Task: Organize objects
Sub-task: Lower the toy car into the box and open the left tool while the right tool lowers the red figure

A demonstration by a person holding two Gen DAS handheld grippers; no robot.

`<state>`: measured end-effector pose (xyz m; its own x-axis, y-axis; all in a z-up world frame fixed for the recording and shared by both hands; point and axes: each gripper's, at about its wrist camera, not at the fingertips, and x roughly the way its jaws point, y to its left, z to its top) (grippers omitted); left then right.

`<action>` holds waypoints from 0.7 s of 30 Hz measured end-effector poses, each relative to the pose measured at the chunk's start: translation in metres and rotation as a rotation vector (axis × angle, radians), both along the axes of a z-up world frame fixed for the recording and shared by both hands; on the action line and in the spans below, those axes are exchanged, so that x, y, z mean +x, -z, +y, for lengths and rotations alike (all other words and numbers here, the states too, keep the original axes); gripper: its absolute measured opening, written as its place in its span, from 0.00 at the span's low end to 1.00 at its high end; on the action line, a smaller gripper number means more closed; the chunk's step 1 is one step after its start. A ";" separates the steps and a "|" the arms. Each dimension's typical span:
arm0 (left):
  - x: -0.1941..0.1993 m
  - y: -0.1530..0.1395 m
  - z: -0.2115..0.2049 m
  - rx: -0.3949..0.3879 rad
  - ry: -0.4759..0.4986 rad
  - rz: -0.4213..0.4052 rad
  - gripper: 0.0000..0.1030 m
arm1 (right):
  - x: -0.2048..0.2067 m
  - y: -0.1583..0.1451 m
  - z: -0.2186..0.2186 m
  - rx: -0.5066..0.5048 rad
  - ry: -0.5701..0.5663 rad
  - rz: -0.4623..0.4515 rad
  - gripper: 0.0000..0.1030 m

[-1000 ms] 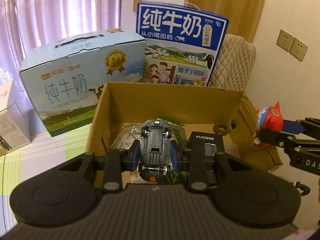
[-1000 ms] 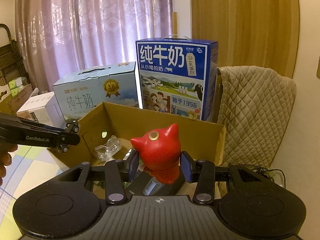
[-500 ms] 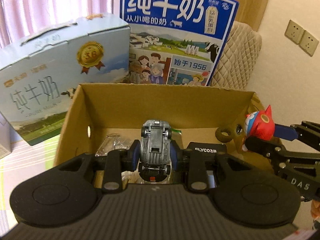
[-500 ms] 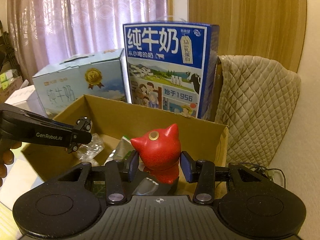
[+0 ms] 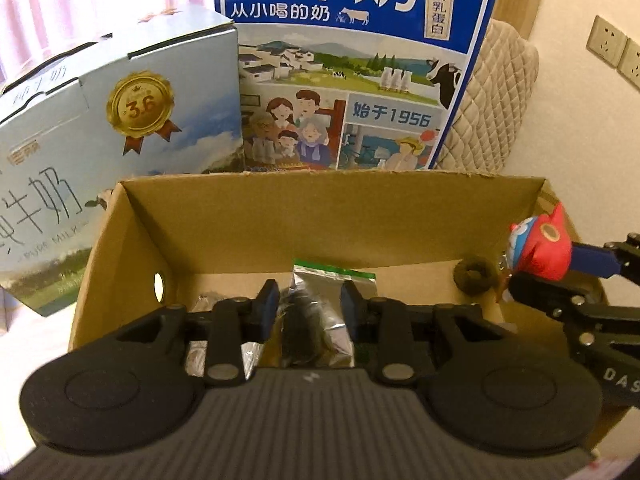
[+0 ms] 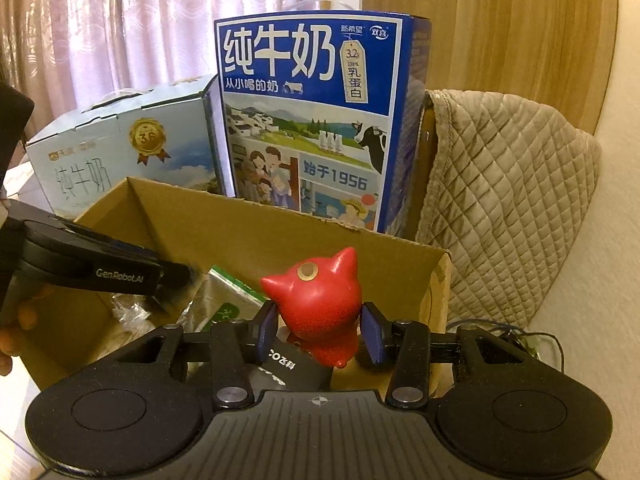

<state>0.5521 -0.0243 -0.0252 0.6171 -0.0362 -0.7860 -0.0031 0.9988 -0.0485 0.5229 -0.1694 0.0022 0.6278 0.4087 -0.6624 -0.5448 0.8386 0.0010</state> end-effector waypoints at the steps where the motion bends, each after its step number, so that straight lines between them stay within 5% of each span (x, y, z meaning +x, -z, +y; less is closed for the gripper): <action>1: 0.001 0.000 0.001 -0.003 0.000 0.000 0.42 | 0.000 0.000 0.000 -0.001 0.000 0.001 0.40; 10: -0.005 -0.004 0.006 0.012 -0.002 -0.015 0.69 | 0.005 0.003 0.004 -0.008 0.003 0.014 0.40; 21: -0.009 -0.008 0.018 0.014 -0.032 -0.013 0.83 | 0.010 0.006 0.013 -0.016 0.026 0.009 0.40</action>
